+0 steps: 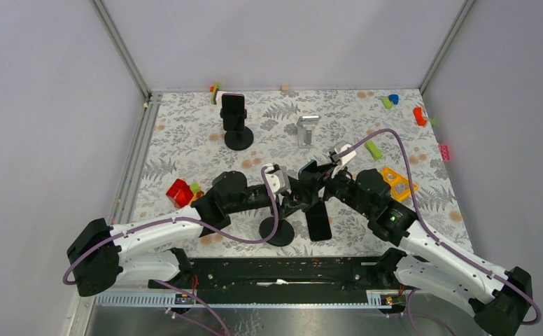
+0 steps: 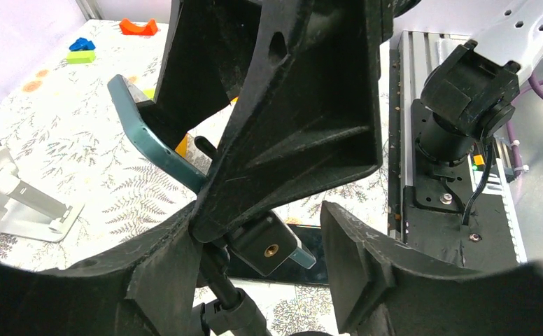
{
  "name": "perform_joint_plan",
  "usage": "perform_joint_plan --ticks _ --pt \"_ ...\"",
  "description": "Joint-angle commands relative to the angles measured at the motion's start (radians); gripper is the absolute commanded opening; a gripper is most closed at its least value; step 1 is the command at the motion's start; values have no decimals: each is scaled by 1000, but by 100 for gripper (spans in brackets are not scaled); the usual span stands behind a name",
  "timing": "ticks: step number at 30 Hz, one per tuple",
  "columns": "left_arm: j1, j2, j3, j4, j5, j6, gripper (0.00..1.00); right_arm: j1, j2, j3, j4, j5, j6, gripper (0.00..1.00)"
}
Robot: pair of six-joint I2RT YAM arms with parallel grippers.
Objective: Remove the phone from the phone stand
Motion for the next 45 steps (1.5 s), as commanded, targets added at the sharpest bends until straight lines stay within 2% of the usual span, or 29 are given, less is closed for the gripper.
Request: perform_joint_plan --ticks 1,8,15,21,27,28,32,41,43,45 --pt "-75 -31 -47 -107 262 -43 0 -97 18 -46 -71 197 -110 0" --pt "-75 -37 -45 -117 252 -40 0 -96 -121 -154 60 -42 -109 0" --pt "-75 -47 -57 -131 218 -46 2 -96 -225 -217 109 -152 -62 0" --pt "-75 -56 -49 -148 173 -58 28 -96 -235 -228 132 -235 -44 0" --pt "-74 -139 -46 -219 100 -56 40 -97 -255 -252 165 -310 -48 0" --pt "-73 -159 -46 -235 81 -55 48 -97 -258 -255 166 -332 -49 0" --pt "-73 -241 -46 -298 13 -43 97 -96 -273 -264 166 -410 -56 0" --pt "-67 -337 -45 -354 -154 -68 99 -96 -300 -275 184 -534 -27 0" --pt "-63 -332 -29 -357 -206 -122 99 -96 -301 -274 186 -526 -5 0" --pt "-61 -322 -7 -376 -325 -202 99 -96 -304 -273 185 -514 14 0"
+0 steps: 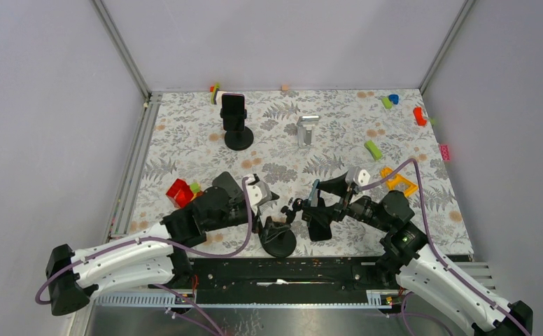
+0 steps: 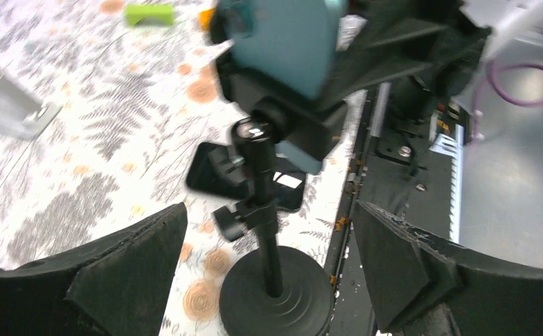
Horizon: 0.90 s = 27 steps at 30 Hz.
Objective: Remove the phone from the phone stand
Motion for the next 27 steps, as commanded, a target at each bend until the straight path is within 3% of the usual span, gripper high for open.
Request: perform_joint_plan --ticks 1,2,8,19,27 --pt "10 10 65 -25 -281 -166 99 1 -7 -15 -19 -56 85 0" --pt "18 20 77 -40 -325 -199 99 1 -11 -18 -17 -56 88 0" --pt "32 43 107 -28 -253 -174 99 2 -39 -28 -4 -90 97 0" --pt "34 110 128 -11 132 -14 98 2 -63 -30 4 -137 99 0" --pt "34 193 239 -112 255 118 94 1 -48 -9 42 -300 9 0"
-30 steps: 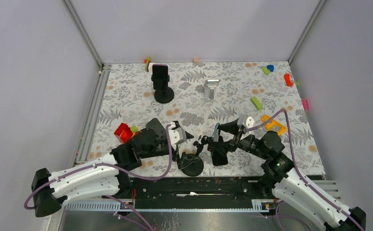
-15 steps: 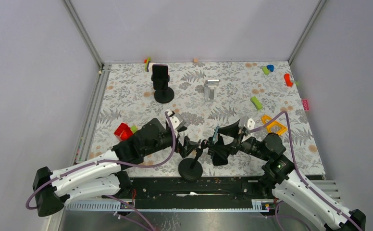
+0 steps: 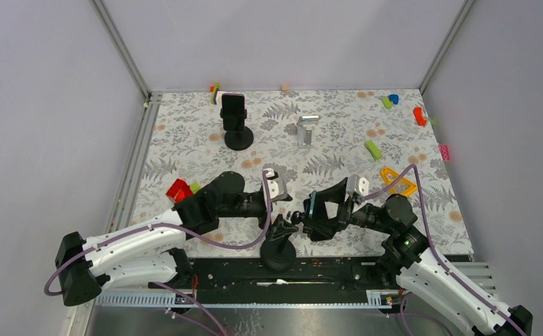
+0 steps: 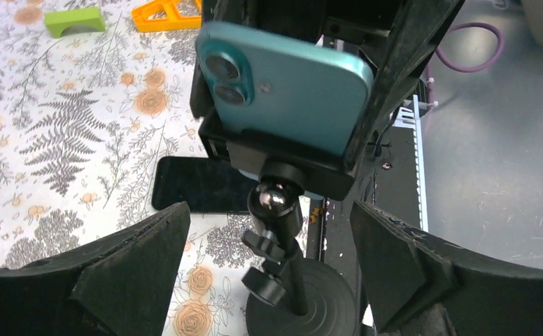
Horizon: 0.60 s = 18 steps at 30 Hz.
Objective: Remove the phone from the phone stand
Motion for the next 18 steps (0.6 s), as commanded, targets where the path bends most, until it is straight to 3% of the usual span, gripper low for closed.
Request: perform_joint_plan --ticks 1,12,18 --pt "1 39 98 -22 109 98 93 2 8 25 39 -171 -32 0" --pt "1 127 147 -85 273 120 75 1 51 86 52 -229 -56 0" --pt "-1 124 130 -87 266 115 67 1 64 96 88 -220 -20 0"
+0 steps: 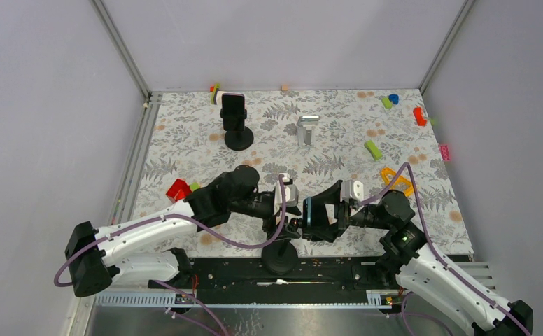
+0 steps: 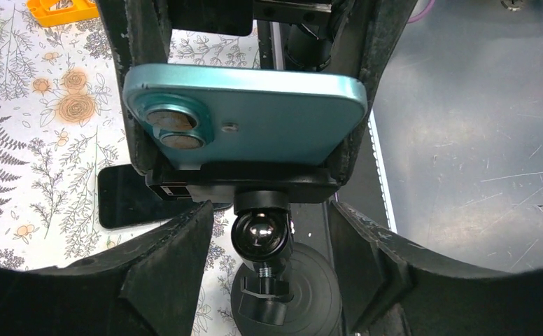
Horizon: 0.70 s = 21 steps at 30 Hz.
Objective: Remove the phone from the phone stand
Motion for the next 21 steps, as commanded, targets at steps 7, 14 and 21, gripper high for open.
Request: perform_joint_plan --ticks 7,14,21 --pt "-2 28 48 20 3 23 64 1 37 79 73 -58 84 0" --pt "-17 66 78 10 -23 27 60 3 42 80 71 -54 85 0" --pt "-32 79 113 10 -35 18 59 10 57 74 67 -53 83 0"
